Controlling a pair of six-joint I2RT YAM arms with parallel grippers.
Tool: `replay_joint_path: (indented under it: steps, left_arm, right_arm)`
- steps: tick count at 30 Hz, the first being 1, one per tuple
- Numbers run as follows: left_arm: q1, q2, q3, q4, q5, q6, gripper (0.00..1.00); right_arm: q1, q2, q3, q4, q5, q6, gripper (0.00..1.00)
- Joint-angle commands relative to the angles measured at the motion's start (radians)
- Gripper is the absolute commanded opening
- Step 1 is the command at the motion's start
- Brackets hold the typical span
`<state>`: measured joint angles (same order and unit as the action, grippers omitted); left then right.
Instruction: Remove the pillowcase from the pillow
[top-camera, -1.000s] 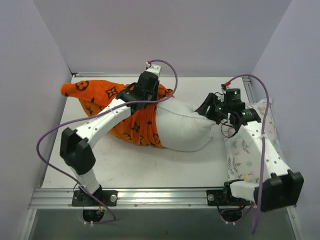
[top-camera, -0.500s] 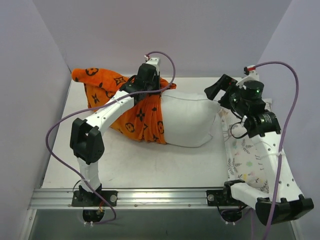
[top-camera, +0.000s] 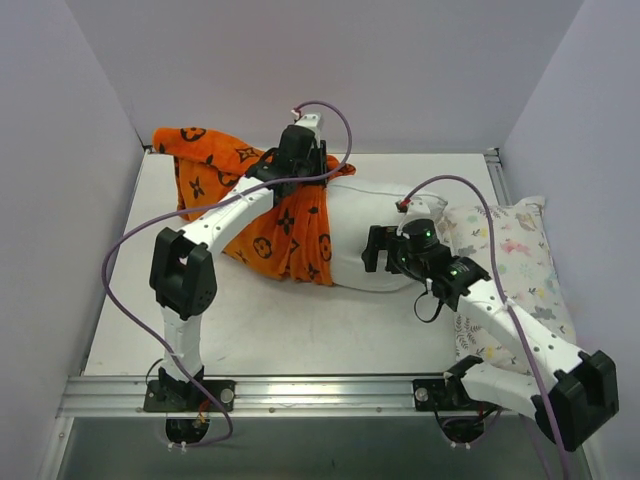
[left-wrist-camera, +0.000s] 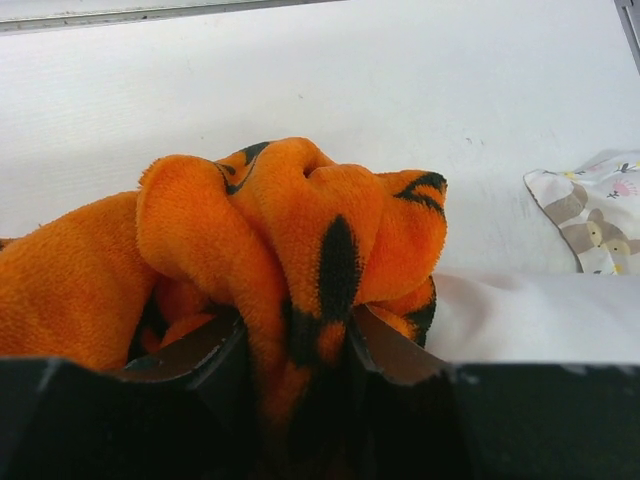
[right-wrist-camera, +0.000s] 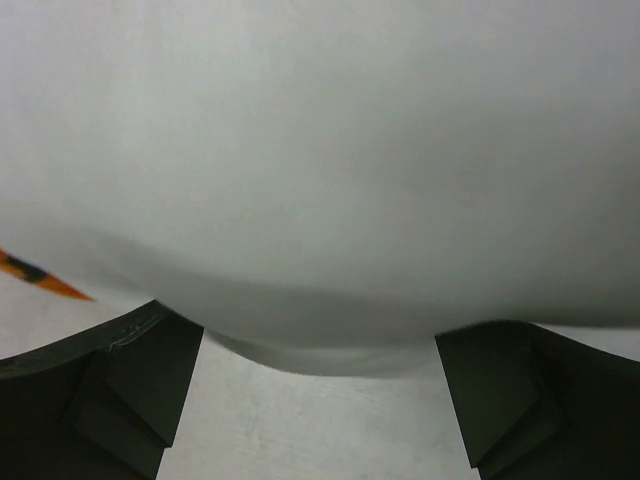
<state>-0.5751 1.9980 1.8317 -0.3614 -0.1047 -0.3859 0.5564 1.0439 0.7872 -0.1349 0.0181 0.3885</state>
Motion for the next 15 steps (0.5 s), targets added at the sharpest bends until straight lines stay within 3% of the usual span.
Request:
replay_joint_path:
  steps: [1, 6, 8, 9, 10, 11, 12, 15]
  left_arm:
    - [-0.002, 0.059, -0.054, -0.134, 0.04, -0.007, 0.4]
    - [-0.023, 0.061, -0.084, -0.11, 0.054, 0.007, 0.4]
    - [-0.034, 0.055, -0.088, -0.1, 0.053, 0.031, 0.4]
    - [-0.045, 0.051, -0.086, -0.099, 0.048, 0.038, 0.4]
    - [-0.049, 0.047, -0.086, -0.096, 0.048, 0.045, 0.4]
    - [-0.051, 0.033, -0.084, -0.093, 0.048, 0.054, 0.4]
    - [-0.051, 0.024, -0.081, -0.09, 0.051, 0.058, 0.4]
    - [-0.052, -0.025, -0.063, -0.085, 0.049, 0.067, 0.46]
  right_arm:
    - [-0.001, 0.12, 0.003, 0.199, 0.088, -0.068, 1.0]
    - [0.004, 0.303, 0.061, 0.29, 0.025, -0.063, 0.99]
    - [-0.004, 0.372, 0.102, 0.287, 0.023, -0.044, 0.73]
    - [-0.015, 0.389, 0.116, 0.278, 0.022, -0.028, 0.37]
    - [-0.019, 0.412, 0.141, 0.249, 0.017, -0.019, 0.18]
    - [-0.024, 0.416, 0.153, 0.233, 0.02, -0.011, 0.06]
    - [-0.029, 0.423, 0.165, 0.21, 0.028, 0.006, 0.0]
    - [-0.042, 0.415, 0.205, 0.111, 0.039, 0.023, 0.0]
